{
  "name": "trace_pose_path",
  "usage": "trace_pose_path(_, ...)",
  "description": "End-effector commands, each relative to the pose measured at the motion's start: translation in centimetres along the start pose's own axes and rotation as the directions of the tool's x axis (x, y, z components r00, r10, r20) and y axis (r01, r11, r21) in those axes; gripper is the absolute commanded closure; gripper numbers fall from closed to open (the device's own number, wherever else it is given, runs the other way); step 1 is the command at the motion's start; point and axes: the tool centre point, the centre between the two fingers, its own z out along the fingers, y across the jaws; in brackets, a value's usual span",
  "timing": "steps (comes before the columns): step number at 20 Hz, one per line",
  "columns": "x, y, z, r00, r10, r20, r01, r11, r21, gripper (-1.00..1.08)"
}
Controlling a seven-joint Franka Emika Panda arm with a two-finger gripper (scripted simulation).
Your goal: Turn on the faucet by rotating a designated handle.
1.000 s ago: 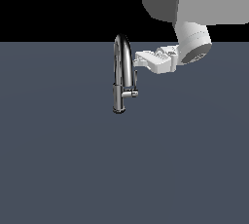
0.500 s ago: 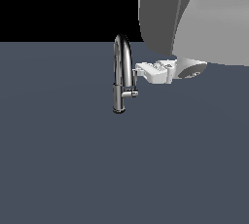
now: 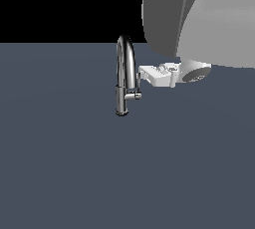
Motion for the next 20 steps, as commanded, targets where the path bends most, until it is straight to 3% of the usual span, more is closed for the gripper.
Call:
trace_pose_path(1, 0.0, 0.2, 0.0, 1.0, 0.0, 0.0, 0.0, 1.0, 0.0, 1.08)
trace_pose_path(20, -0.4, 2.6, 0.0, 1.0, -0.001, 0.0, 0.001, 1.0, 0.0, 1.08)
